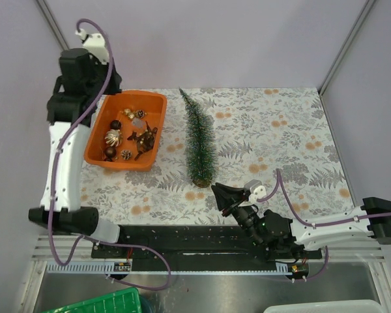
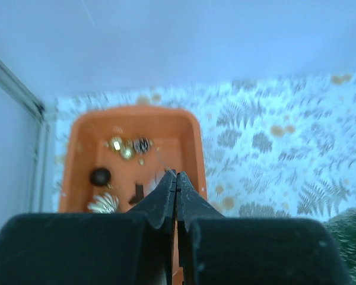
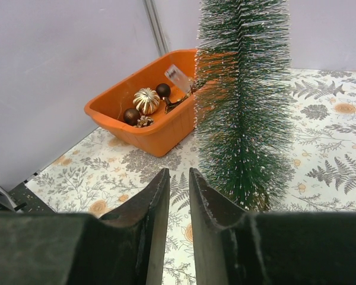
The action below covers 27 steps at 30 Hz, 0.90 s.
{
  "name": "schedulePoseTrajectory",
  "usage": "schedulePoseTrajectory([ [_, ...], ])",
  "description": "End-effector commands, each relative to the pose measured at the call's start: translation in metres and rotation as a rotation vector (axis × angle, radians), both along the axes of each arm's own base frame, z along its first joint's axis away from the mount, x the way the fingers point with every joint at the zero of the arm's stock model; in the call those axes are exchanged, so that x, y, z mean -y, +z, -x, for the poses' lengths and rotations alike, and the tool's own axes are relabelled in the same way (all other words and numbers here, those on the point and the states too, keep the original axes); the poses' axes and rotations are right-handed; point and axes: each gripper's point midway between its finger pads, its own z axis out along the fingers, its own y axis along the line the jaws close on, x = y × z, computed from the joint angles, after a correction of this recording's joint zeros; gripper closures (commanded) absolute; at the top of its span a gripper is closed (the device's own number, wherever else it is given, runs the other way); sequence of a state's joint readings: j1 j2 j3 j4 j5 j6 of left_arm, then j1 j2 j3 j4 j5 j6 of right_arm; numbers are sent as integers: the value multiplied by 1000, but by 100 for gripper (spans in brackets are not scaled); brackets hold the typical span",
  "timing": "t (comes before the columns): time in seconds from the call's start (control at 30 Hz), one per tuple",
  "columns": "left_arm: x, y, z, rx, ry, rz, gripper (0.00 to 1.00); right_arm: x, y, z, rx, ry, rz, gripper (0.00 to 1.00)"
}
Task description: Decorate the small christmas tree
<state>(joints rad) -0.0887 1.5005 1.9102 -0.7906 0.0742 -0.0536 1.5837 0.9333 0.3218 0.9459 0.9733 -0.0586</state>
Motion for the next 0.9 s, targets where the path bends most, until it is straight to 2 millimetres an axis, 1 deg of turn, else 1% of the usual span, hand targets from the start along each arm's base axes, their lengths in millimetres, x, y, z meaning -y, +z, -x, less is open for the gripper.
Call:
schedulePoseTrajectory([
  [0.0, -10, 93, 48, 237, 3, -28, 100, -4, 19, 3, -11, 32, -56, 73],
  [0.07, -14, 121, 68, 311, 6, -49, 100, -6, 22, 5, -6, 46, -54, 72],
  [0.13, -18, 140, 85, 363, 16, -58, 100, -10, 25, 6, 0, 59, -49, 71],
  [0.17, -19, 151, 98, 395, 18, -61, 100, -11, 28, 7, 3, 64, -48, 70],
  [0.27, -21, 170, 125, 463, 12, -66, 100, -19, 36, 10, 13, 90, -43, 68],
  [0.37, -13, 178, 149, 494, -45, -53, 99, -25, 45, 13, 32, 111, -42, 68],
  [0.4, -5, 178, 158, 496, -90, -46, 98, -27, 49, 13, 38, 117, -44, 67],
  [0.5, 15, 167, 183, 474, -233, -57, 98, -37, 62, 17, 60, 143, -46, 66],
  [0.6, 27, 149, 205, 450, -340, -85, 97, -46, 73, 21, 87, 170, -43, 64],
  [0.63, 31, 140, 210, 438, -373, -100, 97, -49, 78, 22, 99, 179, -42, 64],
  [0.67, 33, 134, 220, 440, -405, -117, 97, -52, 81, 22, 112, 184, -35, 63],
  [0.7, 39, 126, 225, 434, -454, -133, 97, -54, 86, 24, 124, 192, -33, 62],
  [0.77, 50, 115, 251, 461, -566, -175, 96, -59, 94, 26, 151, 209, -28, 59],
  [0.8, 55, 109, 260, 473, -625, -195, 96, -61, 99, 27, 165, 212, -24, 59],
  [0.87, 66, 102, 285, 525, -734, -228, 96, -65, 106, 29, 183, 221, -23, 57],
])
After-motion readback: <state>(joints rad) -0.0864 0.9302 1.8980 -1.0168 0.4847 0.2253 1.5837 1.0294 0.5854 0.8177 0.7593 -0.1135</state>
